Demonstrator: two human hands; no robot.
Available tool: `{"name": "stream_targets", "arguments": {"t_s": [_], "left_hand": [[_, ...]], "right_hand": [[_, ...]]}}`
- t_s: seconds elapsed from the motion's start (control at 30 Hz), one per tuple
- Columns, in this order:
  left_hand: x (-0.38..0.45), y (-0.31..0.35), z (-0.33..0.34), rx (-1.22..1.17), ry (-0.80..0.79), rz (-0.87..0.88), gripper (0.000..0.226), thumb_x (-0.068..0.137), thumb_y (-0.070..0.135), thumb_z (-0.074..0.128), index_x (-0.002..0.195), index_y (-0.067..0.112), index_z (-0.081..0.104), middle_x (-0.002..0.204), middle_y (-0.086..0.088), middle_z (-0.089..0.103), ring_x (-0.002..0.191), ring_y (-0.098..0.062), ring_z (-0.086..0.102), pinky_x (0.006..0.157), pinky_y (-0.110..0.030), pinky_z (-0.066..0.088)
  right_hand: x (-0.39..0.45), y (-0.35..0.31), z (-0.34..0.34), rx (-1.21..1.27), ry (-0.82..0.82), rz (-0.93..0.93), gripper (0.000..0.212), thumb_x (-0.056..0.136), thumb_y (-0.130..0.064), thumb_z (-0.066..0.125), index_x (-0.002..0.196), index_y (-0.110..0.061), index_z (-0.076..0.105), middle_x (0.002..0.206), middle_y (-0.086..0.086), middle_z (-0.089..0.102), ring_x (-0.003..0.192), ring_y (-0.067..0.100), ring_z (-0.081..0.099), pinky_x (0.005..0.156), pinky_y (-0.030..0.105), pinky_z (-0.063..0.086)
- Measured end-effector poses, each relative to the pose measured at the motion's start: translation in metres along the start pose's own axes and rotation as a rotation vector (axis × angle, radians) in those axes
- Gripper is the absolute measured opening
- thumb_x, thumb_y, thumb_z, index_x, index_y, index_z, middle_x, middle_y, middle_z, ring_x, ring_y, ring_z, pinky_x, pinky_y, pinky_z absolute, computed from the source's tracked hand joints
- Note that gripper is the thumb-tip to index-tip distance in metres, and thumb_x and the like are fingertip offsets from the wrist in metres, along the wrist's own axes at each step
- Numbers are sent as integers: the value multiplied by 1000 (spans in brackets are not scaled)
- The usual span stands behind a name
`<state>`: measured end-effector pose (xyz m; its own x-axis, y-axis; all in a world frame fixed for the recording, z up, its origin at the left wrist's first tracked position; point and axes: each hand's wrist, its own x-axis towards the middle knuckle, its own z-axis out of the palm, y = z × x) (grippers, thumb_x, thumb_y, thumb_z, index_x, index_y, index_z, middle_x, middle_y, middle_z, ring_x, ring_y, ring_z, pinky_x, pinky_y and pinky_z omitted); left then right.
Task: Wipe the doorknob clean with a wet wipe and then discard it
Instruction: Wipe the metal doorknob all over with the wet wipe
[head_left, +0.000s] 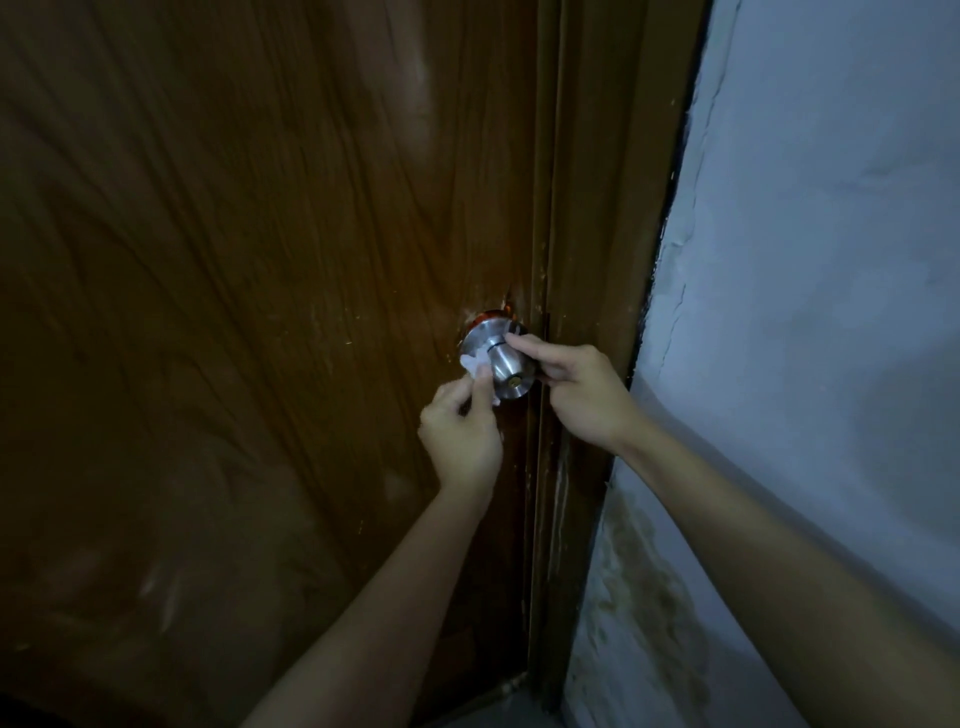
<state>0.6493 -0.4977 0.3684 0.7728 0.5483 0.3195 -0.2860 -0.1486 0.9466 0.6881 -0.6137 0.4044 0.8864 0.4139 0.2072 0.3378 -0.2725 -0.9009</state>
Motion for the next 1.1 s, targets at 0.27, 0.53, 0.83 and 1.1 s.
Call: {"name": "stream_targets", "arguments": {"t_s": [0.27, 0.53, 0.83, 1.1], "left_hand": [[27, -7, -14, 577, -289, 748, 32, 85, 5, 56, 117, 3, 59, 111, -13, 63, 105, -21, 57, 90, -22, 45], [17, -8, -6, 599, -216, 590, 37, 91, 25, 43, 121, 6, 56, 116, -14, 57, 103, -22, 56, 83, -26, 50], [2, 2, 15, -1012, -199, -717, 29, 99, 16, 32, 101, 6, 60, 101, -11, 67, 98, -18, 62, 84, -28, 50], [17, 12, 1, -1050, -237, -894, 23, 95, 8, 40, 105, -4, 57, 111, -22, 62, 108, -29, 58, 101, -38, 44]], "right_hand": [[-2, -1, -1, -18, 4, -2, 72, 75, 25, 36, 137, -12, 37, 145, 7, 40, 132, 9, 36, 111, 24, 28], [-4, -7, -1, -10, 5, 36, 75, 76, 26, 35, 141, -12, 27, 145, 2, 40, 122, -1, 38, 100, 11, 31], [-5, -9, 2, -5, 28, 10, 75, 75, 26, 35, 139, -13, 32, 141, 2, 45, 126, 2, 40, 109, 23, 29], [-7, -10, -3, 53, 0, 30, 78, 79, 24, 39, 142, -18, 25, 147, 2, 38, 127, 1, 35, 114, 33, 26]]}}
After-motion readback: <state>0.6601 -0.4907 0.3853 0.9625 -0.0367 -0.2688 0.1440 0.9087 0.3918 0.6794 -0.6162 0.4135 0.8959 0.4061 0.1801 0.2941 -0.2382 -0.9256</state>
